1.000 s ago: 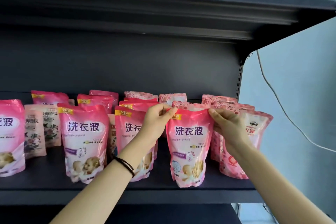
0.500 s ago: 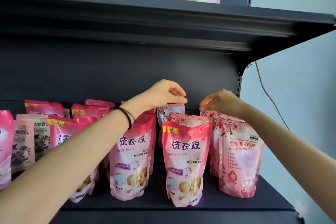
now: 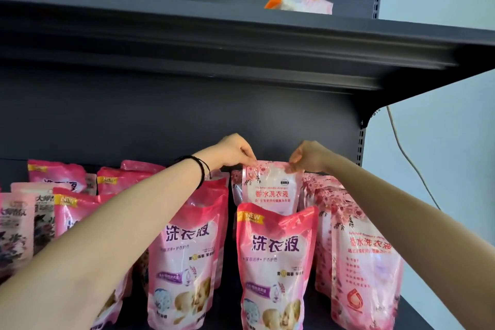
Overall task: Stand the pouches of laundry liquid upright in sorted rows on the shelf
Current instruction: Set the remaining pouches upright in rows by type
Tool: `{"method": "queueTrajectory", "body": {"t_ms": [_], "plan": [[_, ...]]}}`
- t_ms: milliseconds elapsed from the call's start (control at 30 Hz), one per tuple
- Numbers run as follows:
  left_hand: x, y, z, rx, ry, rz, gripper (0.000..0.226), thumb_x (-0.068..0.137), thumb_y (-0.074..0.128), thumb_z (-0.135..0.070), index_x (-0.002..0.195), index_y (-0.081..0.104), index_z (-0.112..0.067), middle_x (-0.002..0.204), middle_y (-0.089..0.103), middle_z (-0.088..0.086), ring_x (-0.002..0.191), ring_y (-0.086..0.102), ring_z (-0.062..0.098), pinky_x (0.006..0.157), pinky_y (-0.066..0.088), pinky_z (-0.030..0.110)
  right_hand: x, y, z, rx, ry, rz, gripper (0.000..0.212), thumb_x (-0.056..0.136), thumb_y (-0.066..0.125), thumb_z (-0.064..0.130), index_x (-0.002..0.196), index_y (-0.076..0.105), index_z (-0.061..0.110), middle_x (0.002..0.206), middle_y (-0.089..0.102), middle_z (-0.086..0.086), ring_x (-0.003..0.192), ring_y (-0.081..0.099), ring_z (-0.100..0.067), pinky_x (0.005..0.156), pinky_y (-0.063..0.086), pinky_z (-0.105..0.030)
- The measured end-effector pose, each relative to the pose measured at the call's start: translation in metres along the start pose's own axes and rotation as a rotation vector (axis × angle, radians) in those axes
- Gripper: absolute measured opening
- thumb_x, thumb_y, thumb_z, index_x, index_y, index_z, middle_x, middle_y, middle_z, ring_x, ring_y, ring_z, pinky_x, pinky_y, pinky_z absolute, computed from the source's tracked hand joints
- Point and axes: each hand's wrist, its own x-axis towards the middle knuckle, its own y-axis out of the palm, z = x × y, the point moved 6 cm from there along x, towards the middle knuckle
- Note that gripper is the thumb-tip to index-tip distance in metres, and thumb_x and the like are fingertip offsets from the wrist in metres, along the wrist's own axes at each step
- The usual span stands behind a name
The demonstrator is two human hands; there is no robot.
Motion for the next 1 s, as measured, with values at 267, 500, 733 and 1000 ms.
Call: {"method": "queueTrajectory", "body": {"t_ms": [267, 500, 733, 1000], "plan": [[0.026, 0.020, 0.025, 0.222, -0.080, 0.065, 0.020, 0.085, 0.070, -0.012, 0.104, 0.073, -0.006, 0.102, 0.071, 0.007, 0.075, 0.056, 0.010, 0.049, 0.040, 0.010, 0.067, 0.045, -0.007, -0.297, 0.096, 0.170, 0.034, 0.090, 0.057, 0.034, 0.112, 0.070, 0.010, 0.116, 0.069, -0.005, 0.107, 0.063, -0.024, 0.099, 0.048, -0.038], [0.031, 0.019, 0.038, 0.302, -0.108, -0.018, 0.021, 0.077, 0.061, 0.009, 0.076, 0.074, -0.008, 0.082, 0.073, 0.006, 0.051, 0.053, 0.006, 0.049, 0.041, 0.017, 0.082, 0.068, -0.022, -0.391, 0.123, 0.214, 0.031, 0.088, 0.057, 0.039, 0.090, 0.072, 0.012, 0.063, 0.063, 0.005, 0.075, 0.062, -0.018, 0.090, 0.053, -0.035], [-0.015, -0.022, -0.024, 0.155, 0.089, -0.122, 0.015, 0.085, 0.069, -0.023, 0.097, 0.074, -0.014, 0.098, 0.072, -0.002, 0.095, 0.065, 0.012, 0.081, 0.045, 0.018, 0.013, -0.016, 0.024, 0.203, -0.025, -0.186, 0.018, 0.090, 0.062, 0.033, 0.086, 0.071, 0.017, 0.093, 0.068, -0.010, 0.088, 0.061, -0.022, 0.079, 0.047, -0.028], [-0.224, 0.021, -0.028, -0.677, 0.146, -0.588, 0.018, 0.090, 0.057, -0.029, 0.106, 0.065, -0.028, 0.102, 0.069, -0.022, 0.097, 0.061, -0.009, 0.082, 0.045, 0.005, -0.188, 0.020, 0.032, 0.980, -0.174, -0.600, 0.019, 0.086, 0.061, 0.030, 0.105, 0.067, 0.029, 0.101, 0.072, 0.014, 0.097, 0.065, 0.003, 0.083, 0.050, -0.010]]}}
